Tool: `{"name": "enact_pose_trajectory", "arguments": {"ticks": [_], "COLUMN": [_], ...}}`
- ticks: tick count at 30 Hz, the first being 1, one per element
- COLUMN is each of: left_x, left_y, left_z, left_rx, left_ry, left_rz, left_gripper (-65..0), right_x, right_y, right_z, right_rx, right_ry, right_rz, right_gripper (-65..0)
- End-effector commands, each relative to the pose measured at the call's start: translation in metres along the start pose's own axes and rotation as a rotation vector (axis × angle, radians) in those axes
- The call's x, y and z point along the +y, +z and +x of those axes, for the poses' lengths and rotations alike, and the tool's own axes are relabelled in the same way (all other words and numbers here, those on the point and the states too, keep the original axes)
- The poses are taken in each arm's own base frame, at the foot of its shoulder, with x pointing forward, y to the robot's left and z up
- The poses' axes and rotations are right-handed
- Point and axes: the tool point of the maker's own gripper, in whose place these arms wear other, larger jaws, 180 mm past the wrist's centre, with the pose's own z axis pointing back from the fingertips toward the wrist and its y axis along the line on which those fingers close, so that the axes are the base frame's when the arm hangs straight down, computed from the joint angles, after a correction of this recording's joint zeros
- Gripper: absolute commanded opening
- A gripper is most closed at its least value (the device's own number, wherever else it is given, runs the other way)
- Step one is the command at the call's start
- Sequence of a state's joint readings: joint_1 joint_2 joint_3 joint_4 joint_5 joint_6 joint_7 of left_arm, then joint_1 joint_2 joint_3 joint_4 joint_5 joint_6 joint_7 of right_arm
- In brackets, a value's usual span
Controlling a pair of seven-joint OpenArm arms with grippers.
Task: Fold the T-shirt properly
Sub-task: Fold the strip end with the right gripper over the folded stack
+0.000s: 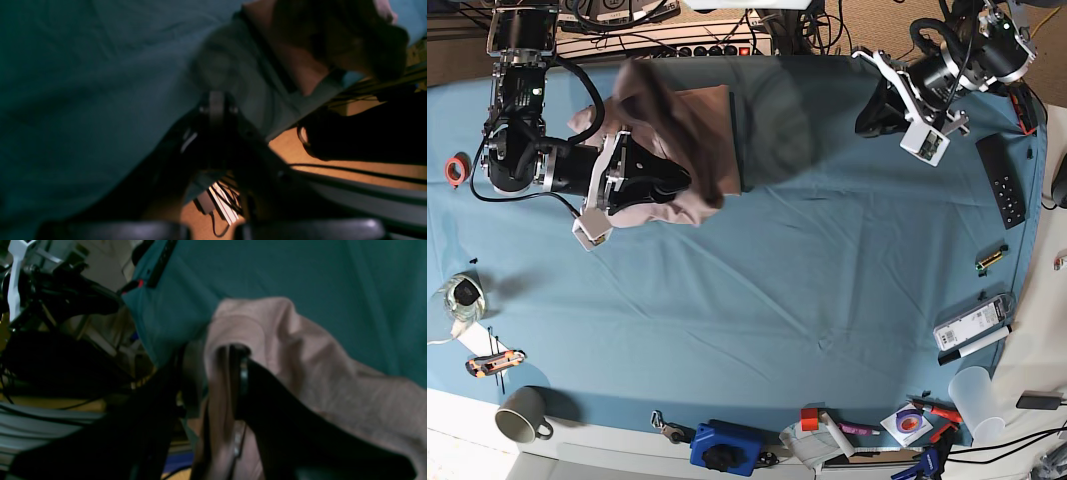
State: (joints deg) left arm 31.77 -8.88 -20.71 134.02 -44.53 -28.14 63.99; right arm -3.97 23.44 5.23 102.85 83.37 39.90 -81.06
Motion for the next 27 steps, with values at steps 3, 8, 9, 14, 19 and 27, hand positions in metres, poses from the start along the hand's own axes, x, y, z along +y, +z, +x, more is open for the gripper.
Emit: {"name": "enact_pose_trajectory", "arguments": {"ticks": [3,8,9,14,19,27], "left_x": [-0.003,-0.003,-0.003,-0.003,-0.002,-0.001], "left_y": [0.003,0.003,0.003,0.003,0.003,0.003], "left_z": [0.009,0.010,0.010,0.010,0.009,0.009], "left_rx": [-0.039,-0.045,-0.044,-0.045,-0.040,-0.039], "left_ry": [-0.018,-0.017,-0.018,-0.018,-0.021,-0.023], "left_rz": [-0.006,-0.006,-0.006,-0.006,0.001,0.006], "left_gripper": [-65.0,-65.0,-65.0,-65.0,-65.0,-65.0], "right_x": [0.007,0.003,0.001,-0.030,-0.040,-0.046], "right_y": [0.001,0.006,0.008,0.013,0.016,0.025], "right_z": [0.019,0.036,0.039,0.018,-0.012,-0.084], "right_rx": [-0.056,-0.112,-0.123,-0.033,0.002,0.138], "right_ry": [0.039,0.060,0.064,0.043,-0.069,-0.230], "right_rz": [0.019,0.000,-0.008,-0.150,-0.145,-0.185], "right_gripper": [-50.2,-50.3,-50.3,-59.2,-65.0,-65.0]}}
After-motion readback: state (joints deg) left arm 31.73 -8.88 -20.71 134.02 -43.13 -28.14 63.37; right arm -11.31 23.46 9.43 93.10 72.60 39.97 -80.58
